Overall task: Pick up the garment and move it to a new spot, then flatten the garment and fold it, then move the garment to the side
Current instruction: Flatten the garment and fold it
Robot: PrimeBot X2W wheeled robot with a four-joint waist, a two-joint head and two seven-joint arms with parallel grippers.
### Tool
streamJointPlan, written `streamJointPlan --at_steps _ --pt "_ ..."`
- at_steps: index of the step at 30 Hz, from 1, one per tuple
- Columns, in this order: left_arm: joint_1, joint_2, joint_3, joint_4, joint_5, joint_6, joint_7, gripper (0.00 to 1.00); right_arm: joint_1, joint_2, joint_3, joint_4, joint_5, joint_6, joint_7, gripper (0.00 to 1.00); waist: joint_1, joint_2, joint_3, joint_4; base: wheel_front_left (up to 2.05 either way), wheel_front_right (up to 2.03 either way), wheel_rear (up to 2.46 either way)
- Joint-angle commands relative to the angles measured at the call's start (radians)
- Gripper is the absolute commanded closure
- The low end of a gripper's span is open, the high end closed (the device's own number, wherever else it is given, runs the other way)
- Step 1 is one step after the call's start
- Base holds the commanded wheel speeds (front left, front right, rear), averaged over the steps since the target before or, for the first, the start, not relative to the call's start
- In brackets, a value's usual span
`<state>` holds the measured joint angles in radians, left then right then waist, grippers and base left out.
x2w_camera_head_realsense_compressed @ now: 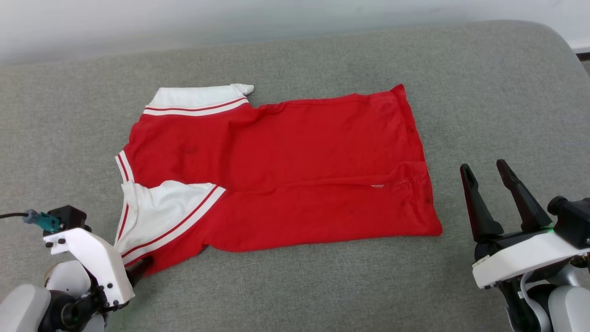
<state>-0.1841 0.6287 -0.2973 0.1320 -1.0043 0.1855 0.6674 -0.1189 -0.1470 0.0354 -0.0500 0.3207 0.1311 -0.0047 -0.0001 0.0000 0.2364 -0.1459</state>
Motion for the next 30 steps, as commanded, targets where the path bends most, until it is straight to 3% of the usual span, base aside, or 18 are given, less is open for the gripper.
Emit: streamJointPlan --at_steps 1,2,6,9,13,14,18,23,30 --pt "0.008 -0.033 -0.027 0.037 -0.007 -0.008 0.010 0.65 -0.010 -0.007 -0.006 0.003 0.005 -0.001 0.003 0.00 0.0001 0.0000 0.015 -0.008 0.00 0.00 0.00" --pt "0.009 -0.045 -0.032 0.048 -0.019 -0.012 0.018 1.00 -0.011 -0.010 -0.009 0.003 0.012 -0.001 0.006 0.00 0.0001 0.0000 0.016 -0.009 0.00 0.00 0.00" --pt "0.006 -0.074 -0.040 0.068 -0.023 -0.035 -0.003 1.00 -0.011 -0.024 -0.027 0.004 0.051 -0.001 0.029 0.00 0.0001 0.0000 0.016 -0.005 0.00 0.00 0.00" --pt "-0.001 -0.067 -0.029 0.060 -0.006 -0.047 -0.048 1.00 -0.004 -0.044 -0.040 0.014 0.086 -0.001 0.080 0.00 0.0001 0.0000 0.006 0.005 0.00 0.00 0.00" --pt "-0.006 -0.041 -0.008 0.012 0.027 -0.049 -0.107 1.00 -0.006 -0.083 -0.052 0.044 0.150 -0.001 0.226 0.00 0.0001 0.0000 -0.011 0.021 0.00 0.00 0.00" --pt "-0.009 -0.021 0.001 -0.052 0.059 -0.035 -0.138 1.00 -0.028 -0.119 -0.047 0.062 0.189 -0.001 0.347 0.00 0.0001 0.0000 -0.015 0.039 0.00 0.00 0.00" --pt "-0.013 -0.015 -0.005 -0.144 0.086 -0.018 -0.147 1.00 -0.043 -0.157 -0.020 0.113 0.238 -0.001 0.505 0.00 0.0001 0.0000 -0.008 0.067 0.00 0.00 0.00" --pt "-0.034 -0.009 -0.021 -0.225 0.121 -0.002 -0.148 1.00 -0.100 -0.164 0.015 0.199 0.259 -0.001 0.619 0.00 0.0001 0.0000 0.019 0.097 0.00 0.00 0.00" --pt "-0.066 -0.028 -0.049 -0.253 0.138 -0.002 -0.141 1.00 -0.161 -0.126 0.084 0.344 0.286 -0.001 0.680 0.00 0.0001 0.0000 0.058 0.131 0.00 0.00 0.00"
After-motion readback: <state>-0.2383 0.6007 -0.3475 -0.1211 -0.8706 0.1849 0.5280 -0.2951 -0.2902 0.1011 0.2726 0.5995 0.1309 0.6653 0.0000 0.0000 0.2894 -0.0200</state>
